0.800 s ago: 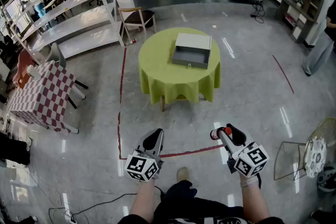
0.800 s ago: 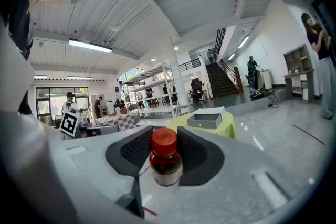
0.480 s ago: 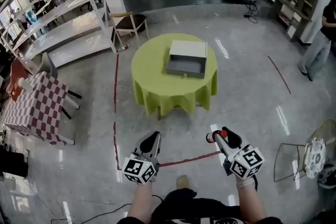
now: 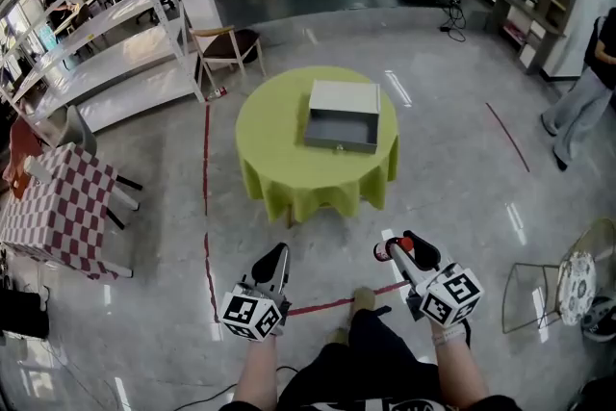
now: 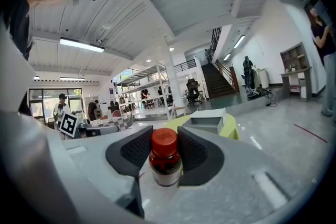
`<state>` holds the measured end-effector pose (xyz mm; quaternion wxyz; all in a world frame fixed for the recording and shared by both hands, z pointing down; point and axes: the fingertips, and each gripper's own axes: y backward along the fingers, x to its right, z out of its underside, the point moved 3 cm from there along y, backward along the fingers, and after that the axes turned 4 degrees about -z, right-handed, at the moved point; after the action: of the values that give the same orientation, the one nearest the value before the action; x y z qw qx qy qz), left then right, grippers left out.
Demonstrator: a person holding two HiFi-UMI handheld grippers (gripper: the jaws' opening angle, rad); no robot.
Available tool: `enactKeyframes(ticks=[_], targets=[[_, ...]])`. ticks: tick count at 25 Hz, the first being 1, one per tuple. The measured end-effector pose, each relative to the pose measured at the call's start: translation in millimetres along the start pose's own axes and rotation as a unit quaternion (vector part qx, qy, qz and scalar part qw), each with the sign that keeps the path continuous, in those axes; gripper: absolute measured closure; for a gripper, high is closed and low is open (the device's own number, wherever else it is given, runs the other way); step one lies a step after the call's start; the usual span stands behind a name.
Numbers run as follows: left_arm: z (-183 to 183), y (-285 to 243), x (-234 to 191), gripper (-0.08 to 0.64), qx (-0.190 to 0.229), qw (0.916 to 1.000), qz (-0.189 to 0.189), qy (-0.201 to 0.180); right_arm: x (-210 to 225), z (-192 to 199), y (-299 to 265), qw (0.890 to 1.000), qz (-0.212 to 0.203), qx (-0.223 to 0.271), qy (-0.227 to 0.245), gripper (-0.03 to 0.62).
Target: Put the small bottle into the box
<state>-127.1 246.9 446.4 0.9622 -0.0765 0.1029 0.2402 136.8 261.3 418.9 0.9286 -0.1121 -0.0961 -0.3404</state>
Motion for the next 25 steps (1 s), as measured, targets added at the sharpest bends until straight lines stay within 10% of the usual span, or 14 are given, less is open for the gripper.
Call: enactKeyframes(ticks=[25], targets=[[-8.7, -100.8, -78.8, 0.545, -0.023, 0.9987, -0.042, 0.018, 80.0, -17.5, -141.1, 0.998, -0.051, -0.022, -0.027, 0.444]])
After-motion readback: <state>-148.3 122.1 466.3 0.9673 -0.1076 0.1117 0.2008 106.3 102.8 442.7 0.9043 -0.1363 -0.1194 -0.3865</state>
